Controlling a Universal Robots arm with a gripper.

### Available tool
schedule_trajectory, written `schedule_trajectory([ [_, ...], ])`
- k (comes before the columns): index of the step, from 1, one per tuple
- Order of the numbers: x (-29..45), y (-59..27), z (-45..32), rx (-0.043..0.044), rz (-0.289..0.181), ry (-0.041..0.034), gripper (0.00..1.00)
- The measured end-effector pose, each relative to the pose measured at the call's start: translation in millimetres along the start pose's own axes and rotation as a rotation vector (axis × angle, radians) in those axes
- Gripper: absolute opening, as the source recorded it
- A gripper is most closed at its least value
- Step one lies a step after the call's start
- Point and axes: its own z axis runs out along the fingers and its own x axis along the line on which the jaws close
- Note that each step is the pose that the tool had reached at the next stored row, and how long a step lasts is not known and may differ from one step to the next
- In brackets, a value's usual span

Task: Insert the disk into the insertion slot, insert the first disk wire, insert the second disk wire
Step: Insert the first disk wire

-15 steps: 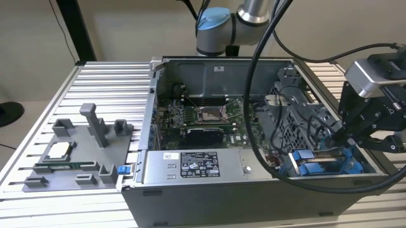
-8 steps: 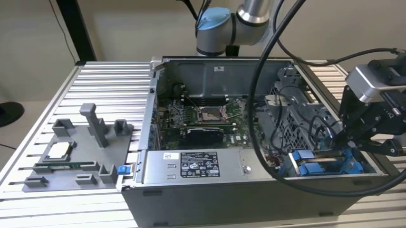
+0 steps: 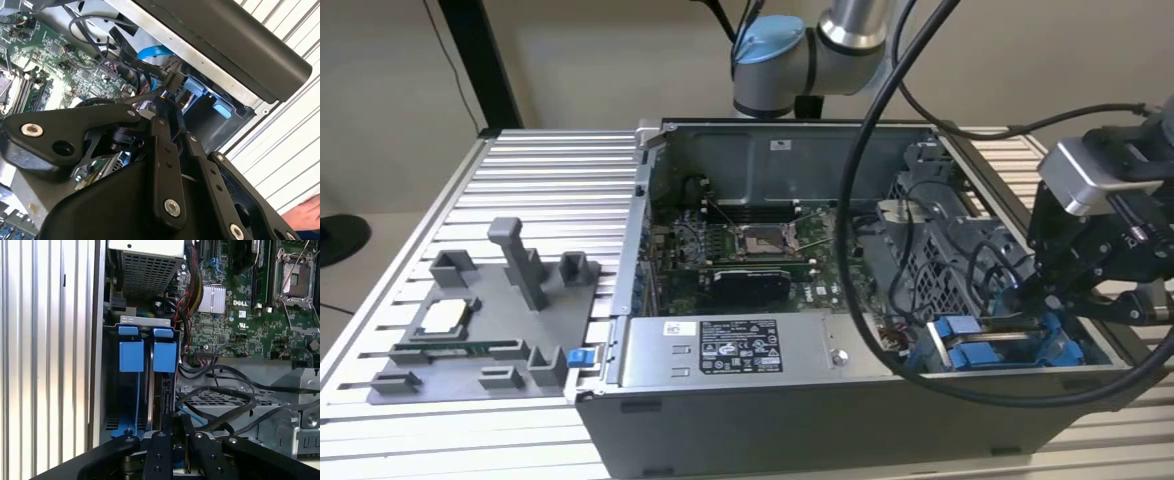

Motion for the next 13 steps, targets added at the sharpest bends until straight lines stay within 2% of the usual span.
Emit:
schedule_trajectory([
  [10,0.9,-0.1,5.3,0.0095,0.060,-0.0006,0.00],
  [13,1.1,-0.1,6.5,0.0096,0.077,-0.0008,0.00],
])
